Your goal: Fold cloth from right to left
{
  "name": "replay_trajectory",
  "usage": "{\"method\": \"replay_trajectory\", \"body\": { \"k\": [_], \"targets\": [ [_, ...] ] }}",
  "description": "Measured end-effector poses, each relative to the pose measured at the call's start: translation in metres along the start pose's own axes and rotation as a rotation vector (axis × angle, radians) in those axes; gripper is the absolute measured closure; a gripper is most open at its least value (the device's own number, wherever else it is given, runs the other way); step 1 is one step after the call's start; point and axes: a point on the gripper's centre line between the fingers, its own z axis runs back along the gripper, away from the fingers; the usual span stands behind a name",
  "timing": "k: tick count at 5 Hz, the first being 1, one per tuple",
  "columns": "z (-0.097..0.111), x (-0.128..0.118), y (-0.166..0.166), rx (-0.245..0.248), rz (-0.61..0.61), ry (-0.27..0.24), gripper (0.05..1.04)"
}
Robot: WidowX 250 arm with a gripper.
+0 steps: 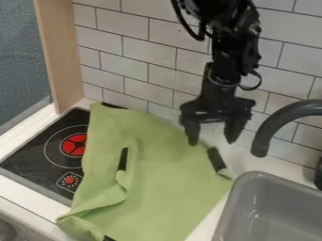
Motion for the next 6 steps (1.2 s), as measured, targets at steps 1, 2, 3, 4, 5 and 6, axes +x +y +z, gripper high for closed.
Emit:
{"method": "replay_trajectory", "body": {
  "k": [1,2,3,4,5,6],
  "targets": [
    [-0.014,-0.003,-0.008,0.000,0.025,0.042,0.085],
    [-0.022,-0.004,-0.013,-0.007,0.042,0.069,0.085],
    [-0.032,-0.005,-0.016,0.001,0.034,0.086,0.085],
    [-0.041,-0.011,-0.017,0.000,0.019,0.119,0.085],
    [-0.043,-0.014,-0.020,-0.023,-0.009,0.137,0.151],
    [-0.043,-0.011,-0.018,-0.014,-0.012,0.121,0.464]
  ]
}}
